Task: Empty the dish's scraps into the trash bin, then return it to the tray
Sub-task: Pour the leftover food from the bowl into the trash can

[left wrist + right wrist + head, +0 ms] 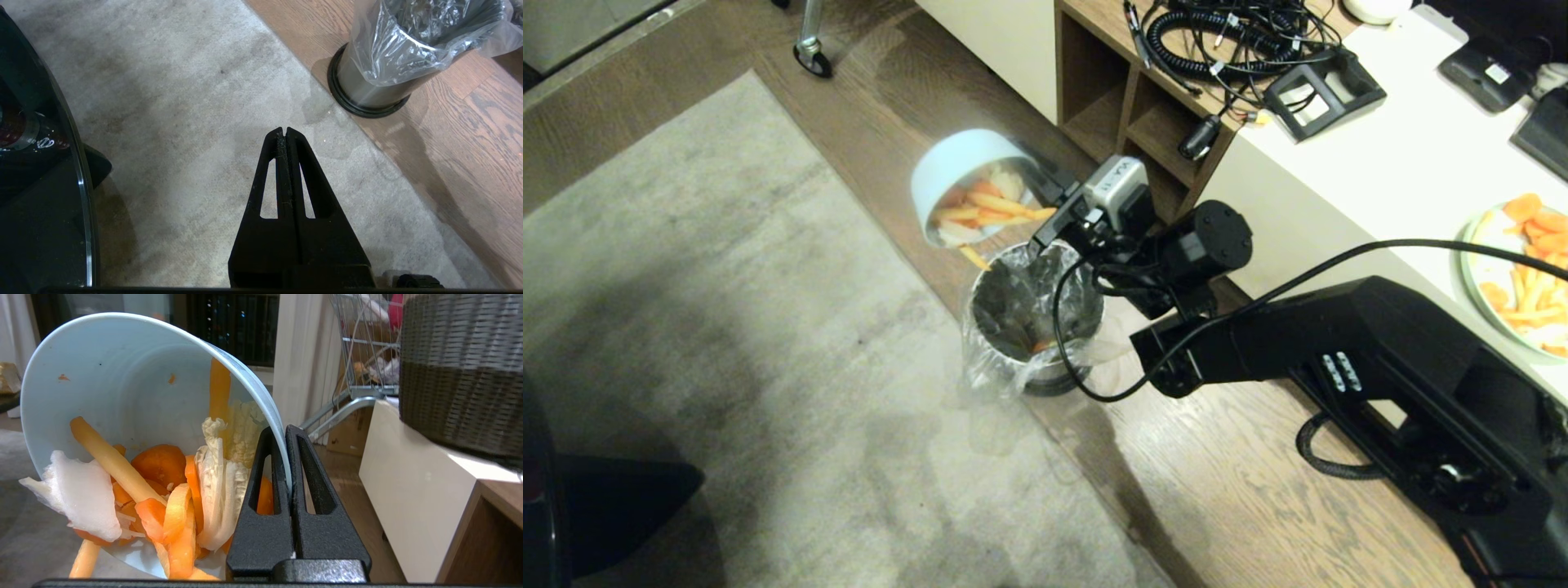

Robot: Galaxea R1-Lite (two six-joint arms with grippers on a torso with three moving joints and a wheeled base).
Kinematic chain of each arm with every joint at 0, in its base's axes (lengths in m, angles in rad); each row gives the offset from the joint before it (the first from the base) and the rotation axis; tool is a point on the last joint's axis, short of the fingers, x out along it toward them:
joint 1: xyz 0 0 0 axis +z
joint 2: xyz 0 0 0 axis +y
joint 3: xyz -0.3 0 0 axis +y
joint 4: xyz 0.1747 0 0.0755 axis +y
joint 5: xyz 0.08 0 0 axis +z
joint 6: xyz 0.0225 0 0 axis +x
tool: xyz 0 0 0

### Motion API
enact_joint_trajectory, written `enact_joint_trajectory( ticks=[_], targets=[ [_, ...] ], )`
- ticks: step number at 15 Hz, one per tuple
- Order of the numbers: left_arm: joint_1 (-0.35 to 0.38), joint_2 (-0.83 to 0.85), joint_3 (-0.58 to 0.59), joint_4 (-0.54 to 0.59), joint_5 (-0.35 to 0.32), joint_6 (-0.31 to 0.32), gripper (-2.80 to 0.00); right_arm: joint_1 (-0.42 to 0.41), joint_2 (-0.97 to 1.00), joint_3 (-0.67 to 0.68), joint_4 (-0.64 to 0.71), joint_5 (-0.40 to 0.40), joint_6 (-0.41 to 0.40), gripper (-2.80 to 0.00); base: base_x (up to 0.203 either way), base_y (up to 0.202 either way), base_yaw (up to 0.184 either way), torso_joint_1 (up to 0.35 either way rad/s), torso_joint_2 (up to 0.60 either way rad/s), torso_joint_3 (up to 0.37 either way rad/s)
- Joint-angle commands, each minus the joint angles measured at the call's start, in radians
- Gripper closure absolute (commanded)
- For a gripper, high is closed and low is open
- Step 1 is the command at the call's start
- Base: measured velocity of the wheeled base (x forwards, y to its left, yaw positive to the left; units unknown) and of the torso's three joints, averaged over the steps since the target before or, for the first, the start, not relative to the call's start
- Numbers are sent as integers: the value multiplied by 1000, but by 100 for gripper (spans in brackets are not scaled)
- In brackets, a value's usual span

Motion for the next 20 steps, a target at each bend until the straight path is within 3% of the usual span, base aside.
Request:
enact_joint_trajectory(
  ticks=[1, 8, 20],
  targets=[
    [-1, 0, 0, -1, 1, -2, 0, -1, -3, -46, -48, 32, -3, 0, 0, 0, 0, 0, 0, 0],
    [1, 0, 0, -1, 1, -2, 0, -1, -5, -106, -48, 140, -28, 0, 0, 0, 0, 0, 0, 0],
    [1, 0, 0, -1, 1, 0, 0, 0, -3, -168, -48, 224, -34, 0, 0, 0, 0, 0, 0, 0]
  ],
)
